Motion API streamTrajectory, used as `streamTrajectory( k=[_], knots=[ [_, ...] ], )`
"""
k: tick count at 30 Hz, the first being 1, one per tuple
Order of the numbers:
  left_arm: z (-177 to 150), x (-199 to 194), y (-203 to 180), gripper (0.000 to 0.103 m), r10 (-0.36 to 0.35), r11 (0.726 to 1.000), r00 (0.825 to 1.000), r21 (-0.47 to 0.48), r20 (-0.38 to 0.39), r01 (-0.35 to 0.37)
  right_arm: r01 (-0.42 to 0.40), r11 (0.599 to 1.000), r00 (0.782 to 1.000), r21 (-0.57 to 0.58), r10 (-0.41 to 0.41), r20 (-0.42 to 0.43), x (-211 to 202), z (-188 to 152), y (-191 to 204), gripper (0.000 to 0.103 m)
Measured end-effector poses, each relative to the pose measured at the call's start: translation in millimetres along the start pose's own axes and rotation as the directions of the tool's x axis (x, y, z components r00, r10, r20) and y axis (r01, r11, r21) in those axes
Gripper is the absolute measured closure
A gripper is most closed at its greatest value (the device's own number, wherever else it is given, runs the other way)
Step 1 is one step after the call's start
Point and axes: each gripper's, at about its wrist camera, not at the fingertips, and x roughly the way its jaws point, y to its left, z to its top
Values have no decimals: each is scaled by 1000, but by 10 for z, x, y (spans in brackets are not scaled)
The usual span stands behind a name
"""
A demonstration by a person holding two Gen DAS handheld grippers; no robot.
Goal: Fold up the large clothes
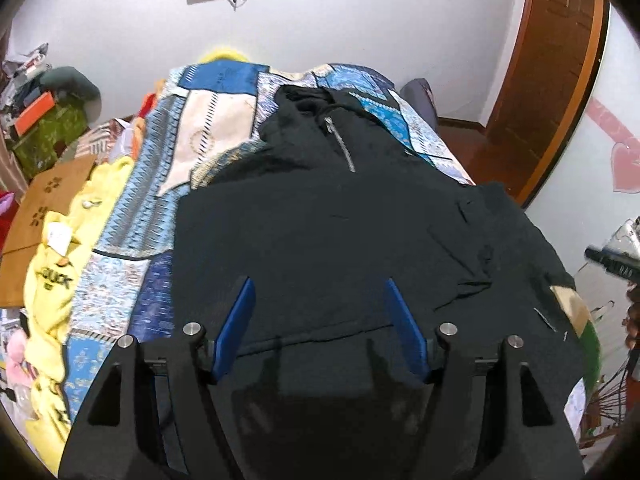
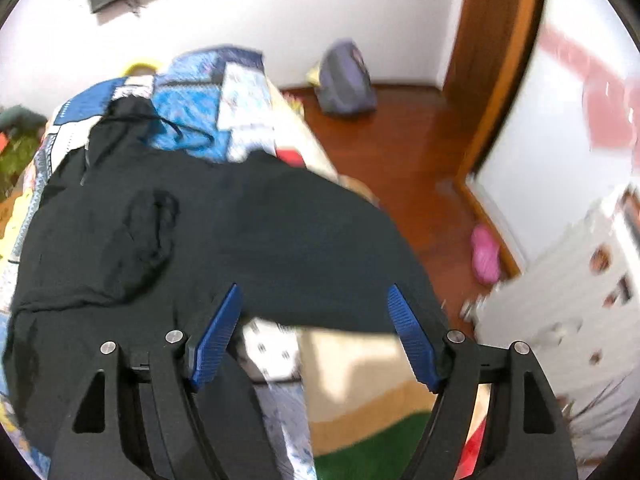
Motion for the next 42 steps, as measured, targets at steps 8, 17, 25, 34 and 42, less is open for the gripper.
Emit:
streamTrajectory(
  k=[8, 17, 25, 34, 42],
  knots=[
    [-56, 267, -110, 37, 4, 1000, 999, 13, -52, -3, -161, 924, 967, 346, 218, -130, 622, -242, -544, 31],
    [-132, 442, 27, 37, 16, 999, 996, -34, -87, -19, -166, 843, 967, 511, 241, -84, 985, -162, -648, 28],
    [-195, 452, 144, 37, 26, 998, 996, -53, -88, -30, -1, 868, 995, 496, 50, -85, 1035, 18, -601, 47],
    [-264, 339, 307, 37, 15, 997, 997, -72, -74, -20, -64, 967, 991, 246, 32, 131, 287, 360, -166, 94],
    [-298, 187, 382, 37, 12, 997, 999, -78, -51, -16, -219, 973, 940, -76, 231, 250, -428, 673, 938, 97]
  ],
)
